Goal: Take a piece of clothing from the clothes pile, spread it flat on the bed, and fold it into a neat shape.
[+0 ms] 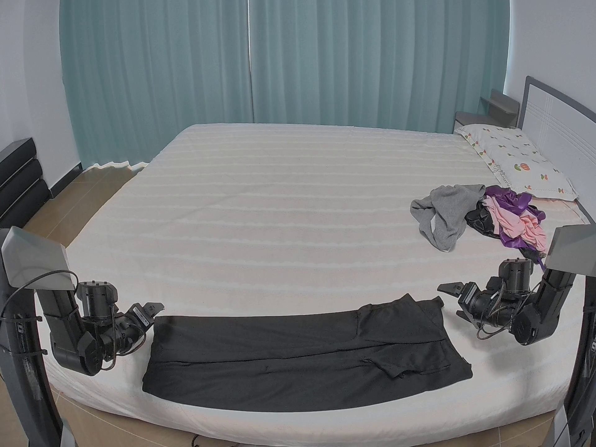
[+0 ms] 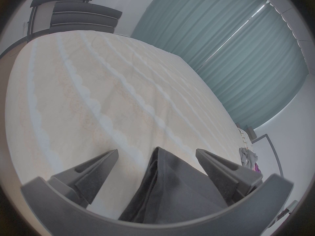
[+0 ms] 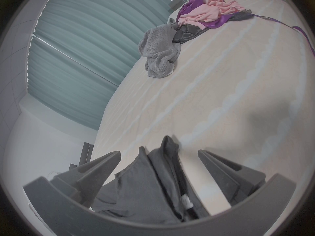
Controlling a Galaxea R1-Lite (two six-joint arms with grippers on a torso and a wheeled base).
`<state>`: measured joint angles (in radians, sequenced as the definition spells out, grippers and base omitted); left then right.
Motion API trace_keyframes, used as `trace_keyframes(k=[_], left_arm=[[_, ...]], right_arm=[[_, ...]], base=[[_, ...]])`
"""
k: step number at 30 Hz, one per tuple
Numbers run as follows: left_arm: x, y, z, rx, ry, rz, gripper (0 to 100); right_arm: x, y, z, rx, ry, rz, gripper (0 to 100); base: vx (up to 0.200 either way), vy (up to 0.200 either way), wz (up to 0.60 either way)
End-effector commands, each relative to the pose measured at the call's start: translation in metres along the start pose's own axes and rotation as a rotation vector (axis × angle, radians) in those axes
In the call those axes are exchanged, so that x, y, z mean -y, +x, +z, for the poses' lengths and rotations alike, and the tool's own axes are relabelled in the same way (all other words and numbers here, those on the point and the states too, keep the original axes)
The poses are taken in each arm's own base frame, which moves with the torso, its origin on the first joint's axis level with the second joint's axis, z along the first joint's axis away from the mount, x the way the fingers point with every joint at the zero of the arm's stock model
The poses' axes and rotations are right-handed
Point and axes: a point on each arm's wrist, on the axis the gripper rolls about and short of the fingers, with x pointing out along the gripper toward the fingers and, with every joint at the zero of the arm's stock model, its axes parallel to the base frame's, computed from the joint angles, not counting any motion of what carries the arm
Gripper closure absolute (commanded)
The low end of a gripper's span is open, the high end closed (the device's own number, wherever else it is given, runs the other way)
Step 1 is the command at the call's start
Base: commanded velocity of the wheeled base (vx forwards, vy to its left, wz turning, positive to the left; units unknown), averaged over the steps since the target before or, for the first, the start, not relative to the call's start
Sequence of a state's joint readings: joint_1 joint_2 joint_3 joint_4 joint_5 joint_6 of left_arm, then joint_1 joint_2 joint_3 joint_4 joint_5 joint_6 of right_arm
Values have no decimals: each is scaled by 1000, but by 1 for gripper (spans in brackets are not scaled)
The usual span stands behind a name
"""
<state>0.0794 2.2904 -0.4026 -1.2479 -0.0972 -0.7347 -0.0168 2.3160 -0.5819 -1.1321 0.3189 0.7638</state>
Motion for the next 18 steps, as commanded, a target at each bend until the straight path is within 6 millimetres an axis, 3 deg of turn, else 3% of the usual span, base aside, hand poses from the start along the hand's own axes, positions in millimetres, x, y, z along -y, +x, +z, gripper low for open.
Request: trace_keyframes(k=[1,5,12,18], left_arm=[[5,-33,3,6,-6,-29,0],[1,-48,-6,-28,-44,-6,0],[-6,-66,-19,-93,-62,15,0],[-7,-66,-25,-118,-81,20,0]], right_arm=[[-7,-28,-11,-20,5,-11,0],[-4,-47,-22,-25,0,-18,0],[5,-73,-46,-51,-11,-35,0],[9,-83,-57,-61,-14,-36,0]], base=[[0,0,0],[0,0,0],[-200,0,0],[-167,0,0]])
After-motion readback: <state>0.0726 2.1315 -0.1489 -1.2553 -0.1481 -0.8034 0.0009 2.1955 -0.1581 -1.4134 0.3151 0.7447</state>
